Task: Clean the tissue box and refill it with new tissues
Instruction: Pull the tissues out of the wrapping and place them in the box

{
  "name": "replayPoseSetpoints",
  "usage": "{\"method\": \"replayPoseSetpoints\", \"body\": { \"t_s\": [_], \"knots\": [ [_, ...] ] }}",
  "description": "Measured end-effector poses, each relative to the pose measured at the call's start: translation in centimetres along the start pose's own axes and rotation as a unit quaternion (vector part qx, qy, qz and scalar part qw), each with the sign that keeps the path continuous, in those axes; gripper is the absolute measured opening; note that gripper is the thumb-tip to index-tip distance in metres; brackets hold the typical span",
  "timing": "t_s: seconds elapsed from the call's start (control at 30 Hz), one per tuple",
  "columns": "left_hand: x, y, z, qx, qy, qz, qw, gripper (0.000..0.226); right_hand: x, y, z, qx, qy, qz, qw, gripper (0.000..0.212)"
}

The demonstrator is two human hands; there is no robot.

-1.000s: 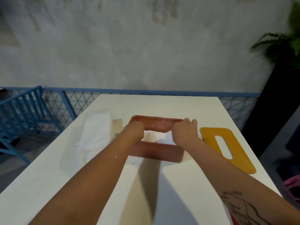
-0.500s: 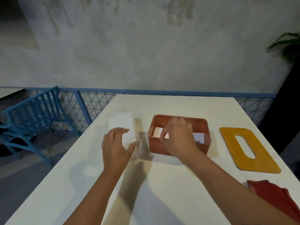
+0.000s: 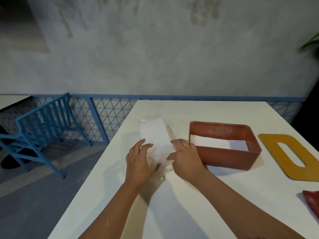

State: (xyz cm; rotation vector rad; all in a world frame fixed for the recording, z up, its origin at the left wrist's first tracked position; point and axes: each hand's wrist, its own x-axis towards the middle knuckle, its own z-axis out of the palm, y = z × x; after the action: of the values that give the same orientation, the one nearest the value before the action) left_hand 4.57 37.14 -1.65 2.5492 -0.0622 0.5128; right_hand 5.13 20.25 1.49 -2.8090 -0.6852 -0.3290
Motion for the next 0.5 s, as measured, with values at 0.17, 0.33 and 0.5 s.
{"method": "replayPoseSetpoints", "body": {
  "t_s": [0.17, 0.33, 0.5],
  "knots": [
    [1.1, 0.0, -0.5, -0.162, 0.058, -0.028, 0.985, 0.005, 0.3, 0.1, 1.5, 0.025, 0.068, 0.032, 0.997, 0.03],
    [2.6, 0.7, -1.1, -0.319, 0.034, -0.106, 0.941, 0.02, 0.6, -0.9, 1.6, 0.026, 0.102, -0.006, 0.994, 0.034],
    [2.7, 0.8, -0.7, -0.372, 0.033, -0.131, 0.918, 0.012, 1.8, -1.7, 1.5, -0.003, 0.113, -0.02, 0.993, 0.02]
  ]
}}
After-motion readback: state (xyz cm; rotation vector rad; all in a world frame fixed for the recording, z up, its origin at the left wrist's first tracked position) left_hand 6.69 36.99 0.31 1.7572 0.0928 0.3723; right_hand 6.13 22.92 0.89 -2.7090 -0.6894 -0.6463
